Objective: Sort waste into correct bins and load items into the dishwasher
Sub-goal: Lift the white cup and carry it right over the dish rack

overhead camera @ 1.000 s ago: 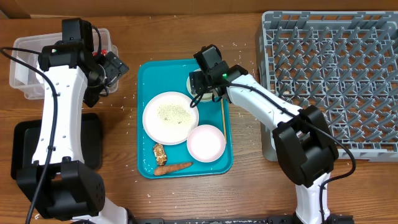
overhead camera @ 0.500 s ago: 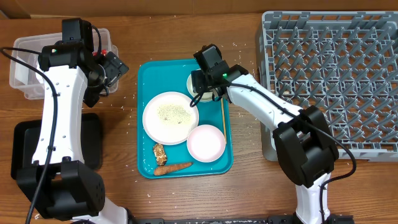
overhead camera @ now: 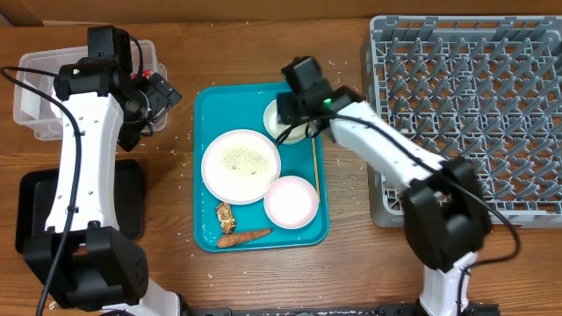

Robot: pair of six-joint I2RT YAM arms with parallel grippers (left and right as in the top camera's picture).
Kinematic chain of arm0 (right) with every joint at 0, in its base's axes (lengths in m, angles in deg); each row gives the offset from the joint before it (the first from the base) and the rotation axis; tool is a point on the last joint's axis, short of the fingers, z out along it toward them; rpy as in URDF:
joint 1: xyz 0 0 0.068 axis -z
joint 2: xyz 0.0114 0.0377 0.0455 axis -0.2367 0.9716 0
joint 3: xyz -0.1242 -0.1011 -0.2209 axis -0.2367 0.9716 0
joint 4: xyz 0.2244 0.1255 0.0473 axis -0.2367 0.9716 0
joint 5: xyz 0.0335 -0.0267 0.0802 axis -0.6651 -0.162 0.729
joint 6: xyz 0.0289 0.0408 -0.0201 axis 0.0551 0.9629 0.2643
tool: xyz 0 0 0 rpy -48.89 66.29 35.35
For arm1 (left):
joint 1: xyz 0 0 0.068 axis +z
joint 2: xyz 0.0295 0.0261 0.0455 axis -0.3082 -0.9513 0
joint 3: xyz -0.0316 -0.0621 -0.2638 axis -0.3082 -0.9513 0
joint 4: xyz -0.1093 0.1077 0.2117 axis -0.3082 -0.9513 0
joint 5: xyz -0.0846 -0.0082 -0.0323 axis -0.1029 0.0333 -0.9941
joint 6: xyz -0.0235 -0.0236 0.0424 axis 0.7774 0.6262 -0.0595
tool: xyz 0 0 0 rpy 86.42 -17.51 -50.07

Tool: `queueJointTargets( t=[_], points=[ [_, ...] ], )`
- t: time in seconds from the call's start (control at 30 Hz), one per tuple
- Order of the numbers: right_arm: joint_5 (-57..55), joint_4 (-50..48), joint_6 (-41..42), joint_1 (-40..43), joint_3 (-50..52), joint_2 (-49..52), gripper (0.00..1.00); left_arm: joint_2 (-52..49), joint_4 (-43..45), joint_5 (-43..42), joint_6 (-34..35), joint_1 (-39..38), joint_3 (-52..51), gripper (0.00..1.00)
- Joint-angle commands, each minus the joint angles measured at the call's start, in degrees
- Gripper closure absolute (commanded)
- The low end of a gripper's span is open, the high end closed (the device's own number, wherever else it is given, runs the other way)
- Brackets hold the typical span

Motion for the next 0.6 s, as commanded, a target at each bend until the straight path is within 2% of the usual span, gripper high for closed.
queueJointTargets(
  t=[0.0, 0.27, 0.57],
  points=[
    [-0.3, -0.2, 0.3, 3.8, -1.3, -9.0, 0.43, 1.0, 0.0, 0.4, 0.4, -0.4, -0.3, 0.0],
    [-0.4, 0.2, 0.1, 17.8, -1.3, -18.0, 0.42, 1.0, 0.0, 0.4, 0.4, -0.4, -0.3, 0.0],
    [-0.3, 3.5, 0.0, 41.2, -1.2, -17.9, 0.43, 1.0, 0.0, 0.4, 0.4, -0.4, -0.3, 0.0]
  ],
)
